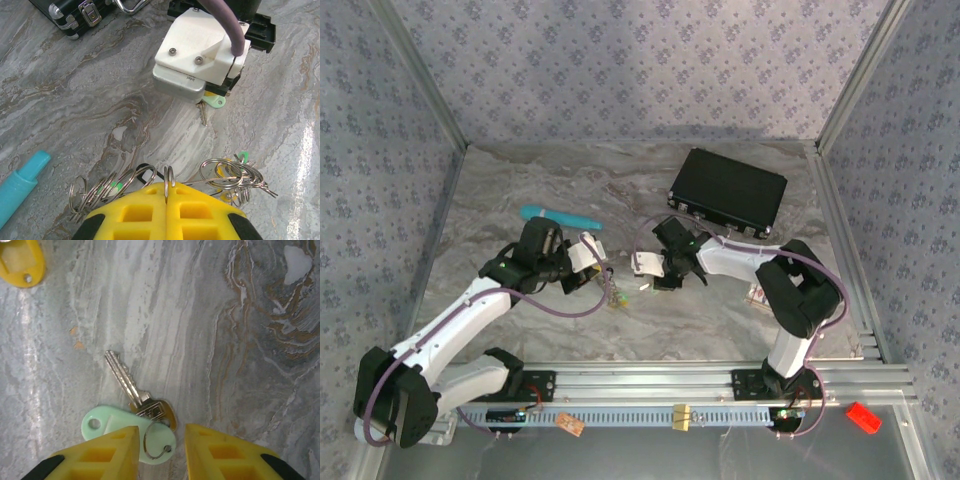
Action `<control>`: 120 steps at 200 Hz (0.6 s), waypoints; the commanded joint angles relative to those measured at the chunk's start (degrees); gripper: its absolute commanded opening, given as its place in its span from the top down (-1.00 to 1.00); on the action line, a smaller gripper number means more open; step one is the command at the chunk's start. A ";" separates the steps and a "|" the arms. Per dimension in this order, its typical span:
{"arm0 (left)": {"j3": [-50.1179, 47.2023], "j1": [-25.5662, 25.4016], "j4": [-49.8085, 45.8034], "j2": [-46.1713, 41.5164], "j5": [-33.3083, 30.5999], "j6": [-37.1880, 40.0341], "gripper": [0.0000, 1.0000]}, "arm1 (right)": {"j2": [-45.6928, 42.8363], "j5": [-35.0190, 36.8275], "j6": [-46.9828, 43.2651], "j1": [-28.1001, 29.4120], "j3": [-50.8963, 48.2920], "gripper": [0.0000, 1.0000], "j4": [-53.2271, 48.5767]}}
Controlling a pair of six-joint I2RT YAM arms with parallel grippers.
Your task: Put the keys on the keyring
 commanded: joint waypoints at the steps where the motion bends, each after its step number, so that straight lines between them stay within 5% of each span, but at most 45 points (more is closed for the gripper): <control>1: -0.04 -0.36 1.60 -0.22 2.35 1.00 1.00 | 1.42 0.56 -0.67 -0.19 1.68 0.42 -1.90; 120: -0.01 -0.37 1.50 -0.11 2.32 0.97 1.00 | 2.15 2.50 -1.05 -0.06 2.16 0.62 -2.75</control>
